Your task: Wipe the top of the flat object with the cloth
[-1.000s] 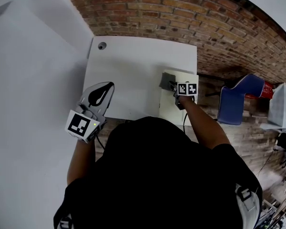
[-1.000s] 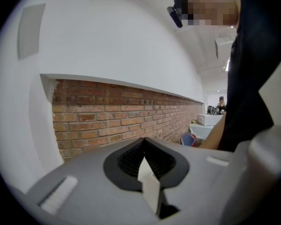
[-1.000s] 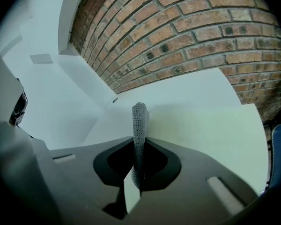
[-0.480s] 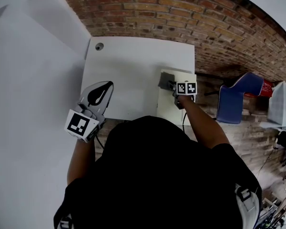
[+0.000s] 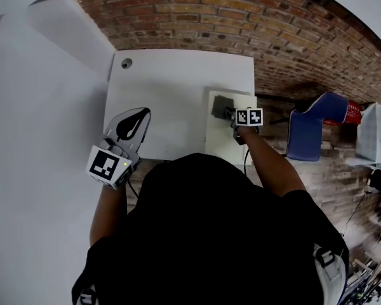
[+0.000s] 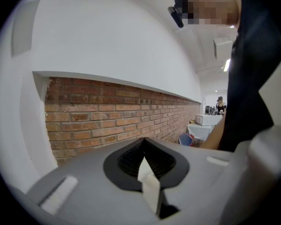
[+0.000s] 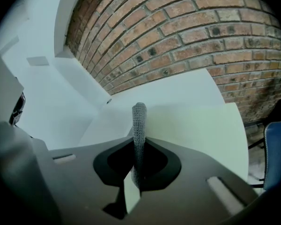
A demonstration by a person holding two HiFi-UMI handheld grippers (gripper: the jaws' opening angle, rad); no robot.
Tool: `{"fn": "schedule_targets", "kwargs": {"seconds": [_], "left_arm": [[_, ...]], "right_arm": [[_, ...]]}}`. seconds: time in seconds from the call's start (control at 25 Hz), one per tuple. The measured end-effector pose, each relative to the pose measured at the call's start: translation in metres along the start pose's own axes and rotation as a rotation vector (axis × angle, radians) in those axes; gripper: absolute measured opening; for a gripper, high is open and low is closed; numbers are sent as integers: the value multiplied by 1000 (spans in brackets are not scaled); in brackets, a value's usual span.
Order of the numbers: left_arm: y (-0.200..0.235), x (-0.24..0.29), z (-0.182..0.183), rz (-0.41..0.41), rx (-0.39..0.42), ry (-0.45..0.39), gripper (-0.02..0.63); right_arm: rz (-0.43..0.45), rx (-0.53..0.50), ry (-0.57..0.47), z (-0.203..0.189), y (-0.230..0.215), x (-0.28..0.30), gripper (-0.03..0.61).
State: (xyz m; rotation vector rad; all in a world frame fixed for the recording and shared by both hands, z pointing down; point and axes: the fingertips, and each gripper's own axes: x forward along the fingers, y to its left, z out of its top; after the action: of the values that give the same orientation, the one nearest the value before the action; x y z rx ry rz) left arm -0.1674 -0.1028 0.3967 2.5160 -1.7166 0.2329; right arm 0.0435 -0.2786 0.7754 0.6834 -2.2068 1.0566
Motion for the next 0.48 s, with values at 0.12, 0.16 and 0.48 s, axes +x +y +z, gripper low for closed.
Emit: {"fn": "schedule_targets", "kwargs": {"seconds": [0.12, 0.16, 0.48], "left_arm": [[-3, 4, 2, -8, 2, -2, 2], [-4, 5, 3, -11, 2, -4, 2], [-14, 15, 4, -46, 13, -6, 2]], "right_arm": [[-9, 9, -7, 0, -8, -7, 9], [-12, 12, -8, -1, -10, -9, 9], [-55, 29, -23, -7, -35, -29, 9]]}}
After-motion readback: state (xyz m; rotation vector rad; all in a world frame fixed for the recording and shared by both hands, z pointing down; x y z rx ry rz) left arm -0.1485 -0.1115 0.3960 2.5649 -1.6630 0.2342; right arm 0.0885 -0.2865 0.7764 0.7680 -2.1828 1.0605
